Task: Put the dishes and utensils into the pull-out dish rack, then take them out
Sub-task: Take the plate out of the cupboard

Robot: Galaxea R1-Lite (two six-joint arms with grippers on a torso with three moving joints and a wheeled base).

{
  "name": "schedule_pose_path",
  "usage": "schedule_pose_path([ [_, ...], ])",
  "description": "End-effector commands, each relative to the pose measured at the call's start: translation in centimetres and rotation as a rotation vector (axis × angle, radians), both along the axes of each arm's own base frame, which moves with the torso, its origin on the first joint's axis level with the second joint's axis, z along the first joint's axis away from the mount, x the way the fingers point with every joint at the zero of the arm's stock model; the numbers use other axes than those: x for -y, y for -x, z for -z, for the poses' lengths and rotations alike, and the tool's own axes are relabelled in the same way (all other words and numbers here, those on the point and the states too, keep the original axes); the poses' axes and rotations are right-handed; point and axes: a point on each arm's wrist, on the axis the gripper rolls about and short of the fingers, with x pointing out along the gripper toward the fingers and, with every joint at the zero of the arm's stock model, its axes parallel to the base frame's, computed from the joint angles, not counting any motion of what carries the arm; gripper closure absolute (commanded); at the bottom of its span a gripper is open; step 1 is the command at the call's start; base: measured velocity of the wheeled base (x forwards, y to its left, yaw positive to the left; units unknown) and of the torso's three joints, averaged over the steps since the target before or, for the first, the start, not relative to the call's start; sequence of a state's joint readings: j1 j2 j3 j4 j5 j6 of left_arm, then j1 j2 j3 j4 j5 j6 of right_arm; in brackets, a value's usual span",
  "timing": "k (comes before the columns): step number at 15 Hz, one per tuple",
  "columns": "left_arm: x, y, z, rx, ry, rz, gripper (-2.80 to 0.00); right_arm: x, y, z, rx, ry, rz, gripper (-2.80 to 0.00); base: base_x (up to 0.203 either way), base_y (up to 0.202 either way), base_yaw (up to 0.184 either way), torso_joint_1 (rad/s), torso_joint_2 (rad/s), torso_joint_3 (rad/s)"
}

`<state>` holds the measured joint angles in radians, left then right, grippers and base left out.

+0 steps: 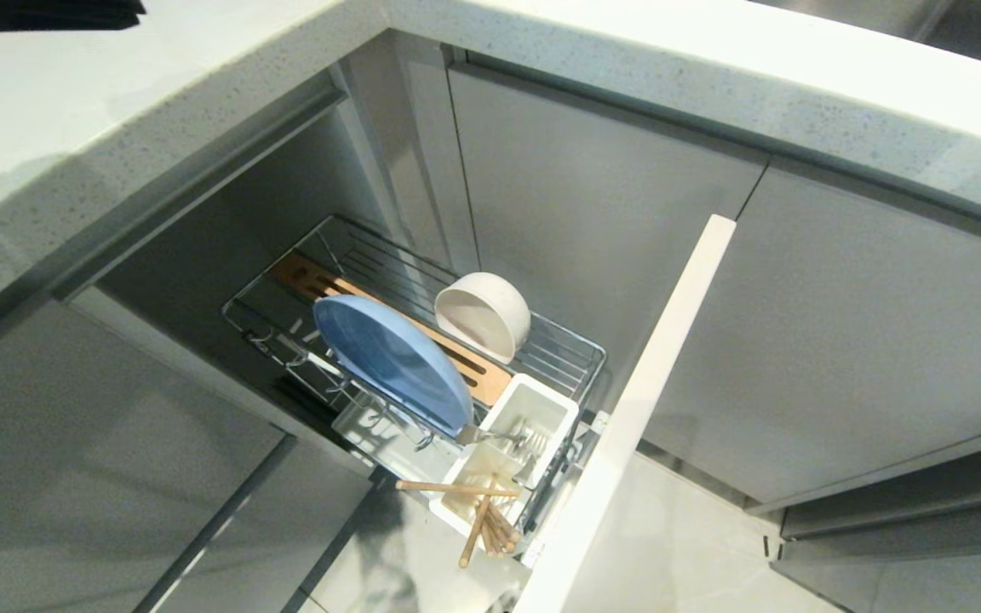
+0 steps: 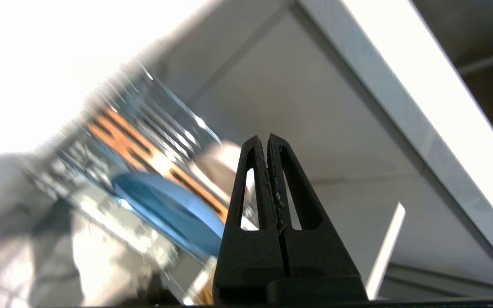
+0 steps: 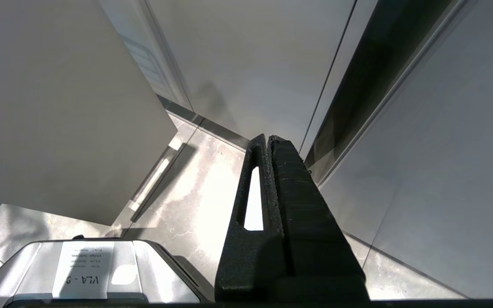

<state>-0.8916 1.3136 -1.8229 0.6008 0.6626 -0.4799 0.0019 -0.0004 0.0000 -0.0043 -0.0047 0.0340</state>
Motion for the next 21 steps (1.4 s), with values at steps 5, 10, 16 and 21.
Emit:
schedule_pose_path([
  [5,-8.2,5.5,0.4,0.273,-0.098,0.127,0.00,0.0,0.0,0.0,0.003,-0.001,0.000,0.00,0.000,0.000,0.000,0.000,0.00,0.000],
  [10,-8.7,16.3,2.9,0.529,-0.222,0.275,0.00,0.0,0.0,0.0,0.001,0.000,-0.001,0.00,0.000,0.000,0.000,0.000,0.00,0.000],
  [16,-7.4,22.9,10.5,0.557,-0.322,0.116,0.00,0.0,0.0,0.0,0.003,0.000,-0.001,0.00,0.000,0.000,0.000,0.000,0.00,0.000],
  [21,-9.1,21.9,20.2,0.425,-0.433,-0.022,0.00,0.0,0.0,0.0,0.002,0.000,-0.001,0.00,0.000,0.000,0.000,0.000,0.00,0.000],
])
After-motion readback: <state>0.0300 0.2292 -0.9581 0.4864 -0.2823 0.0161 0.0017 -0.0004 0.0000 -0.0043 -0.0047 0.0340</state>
